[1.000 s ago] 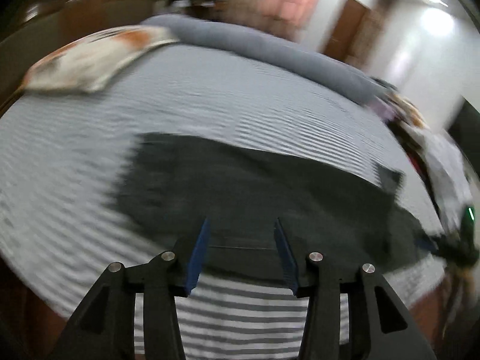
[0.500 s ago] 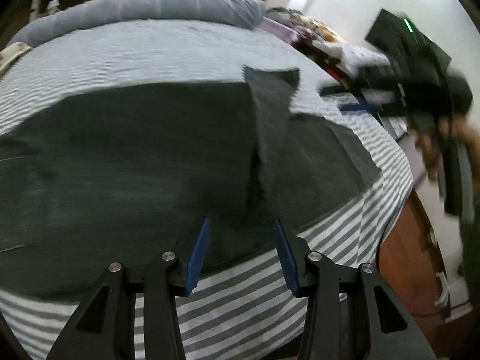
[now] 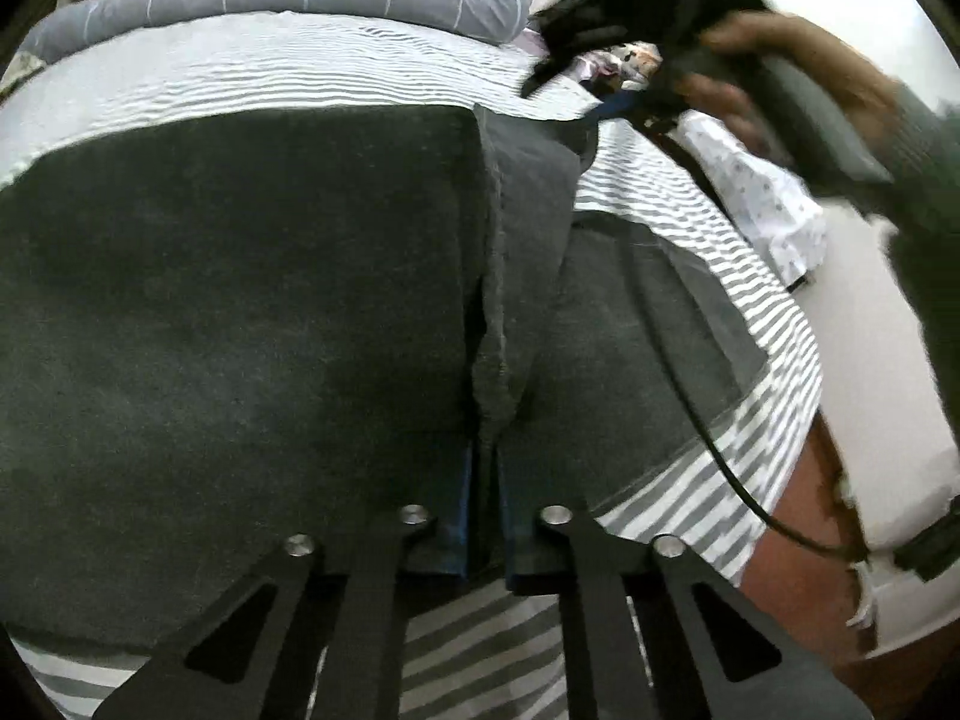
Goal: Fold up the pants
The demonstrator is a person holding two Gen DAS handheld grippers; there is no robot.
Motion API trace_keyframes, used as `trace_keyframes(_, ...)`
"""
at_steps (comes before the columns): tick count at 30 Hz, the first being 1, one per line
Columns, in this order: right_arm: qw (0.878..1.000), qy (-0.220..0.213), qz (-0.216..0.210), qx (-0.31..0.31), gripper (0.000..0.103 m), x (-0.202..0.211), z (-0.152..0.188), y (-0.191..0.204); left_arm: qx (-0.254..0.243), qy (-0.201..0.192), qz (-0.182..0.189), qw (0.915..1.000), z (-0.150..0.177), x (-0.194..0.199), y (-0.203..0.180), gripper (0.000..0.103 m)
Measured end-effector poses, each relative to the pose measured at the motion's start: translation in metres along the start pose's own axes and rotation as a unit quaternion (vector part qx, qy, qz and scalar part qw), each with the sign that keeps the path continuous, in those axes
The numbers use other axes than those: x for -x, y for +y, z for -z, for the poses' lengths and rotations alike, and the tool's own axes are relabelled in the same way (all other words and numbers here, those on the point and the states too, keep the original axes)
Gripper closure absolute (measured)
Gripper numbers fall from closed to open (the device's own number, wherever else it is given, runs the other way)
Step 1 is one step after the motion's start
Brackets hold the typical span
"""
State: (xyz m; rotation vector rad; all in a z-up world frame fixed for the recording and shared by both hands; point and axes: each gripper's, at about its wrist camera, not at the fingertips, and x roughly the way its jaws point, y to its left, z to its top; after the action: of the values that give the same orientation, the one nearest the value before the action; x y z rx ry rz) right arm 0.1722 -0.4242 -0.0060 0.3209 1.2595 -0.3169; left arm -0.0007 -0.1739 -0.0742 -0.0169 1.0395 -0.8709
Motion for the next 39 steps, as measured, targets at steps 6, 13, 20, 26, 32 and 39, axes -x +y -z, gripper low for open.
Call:
trace_keyframes(6,0.997,0.042,0.061,-0.004,0.052,-0.047,-0.029,0.030,-0.015,-0.005,0.000,0.9999,0.005,-0.005,-0.007,0.099)
trace_keyframes(13,0.993,0.040,0.114,0.000,0.053,-0.068,-0.031,0.043,0.001,-0.005,0.023,0.9997,0.005,-0.010,-0.001,0.099)
trace_keyframes(20,0.982,0.064,0.175,-0.016,0.094,-0.066,-0.035,0.037,0.012,-0.008,0.033,0.9994,0.007,-0.006,0.008,0.099)
trace_keyframes(26,0.982,0.065,0.179,-0.011,0.090,-0.076,-0.036,0.040,0.012,-0.008,0.034,0.9993,0.007,-0.006,0.010,0.099)
trace_keyframes(32,0.995,0.016,0.071,-0.073,0.100,-0.026,-0.029,0.005,0.000,-0.008,0.025,0.9997,0.008,-0.004,0.006,0.099)
trace_keyframes(39,0.986,-0.068,-0.011,-0.154,0.101,0.070,0.023,-0.085,-0.024,-0.007,0.009,0.9996,0.007,0.002,-0.002,0.098)
